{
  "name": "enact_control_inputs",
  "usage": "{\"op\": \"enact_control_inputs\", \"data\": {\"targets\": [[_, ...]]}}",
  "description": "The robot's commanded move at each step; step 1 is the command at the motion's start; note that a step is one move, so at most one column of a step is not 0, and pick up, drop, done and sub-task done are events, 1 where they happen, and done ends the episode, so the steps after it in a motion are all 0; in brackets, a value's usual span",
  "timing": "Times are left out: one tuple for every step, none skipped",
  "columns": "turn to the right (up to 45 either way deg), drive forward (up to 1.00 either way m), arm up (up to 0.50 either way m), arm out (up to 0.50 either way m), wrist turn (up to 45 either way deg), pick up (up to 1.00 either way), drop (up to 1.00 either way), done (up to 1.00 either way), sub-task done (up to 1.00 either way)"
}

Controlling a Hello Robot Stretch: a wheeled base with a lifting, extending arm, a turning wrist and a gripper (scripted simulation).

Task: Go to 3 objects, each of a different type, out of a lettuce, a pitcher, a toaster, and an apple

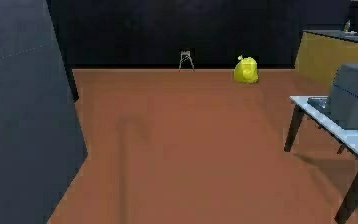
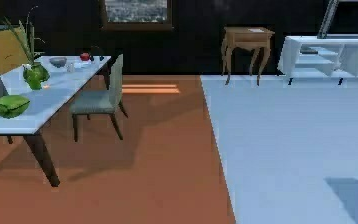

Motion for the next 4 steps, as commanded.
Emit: {"op": "enact_control_inputs", "data": {"targets": [[45.0,0.00,0.00,0.00,0.0,0.00,0.00,0.00,0.00],[18.0,0.00,0.00,0.00,0.0,0.00,0.00,0.00,0.00],[0.0,0.95,0.00,0.00,0.0,0.00,0.00,0.00,0.00],[-27.0,0.00,0.00,0.00,0.0,0.00,0.00,0.00,0.00]]}}
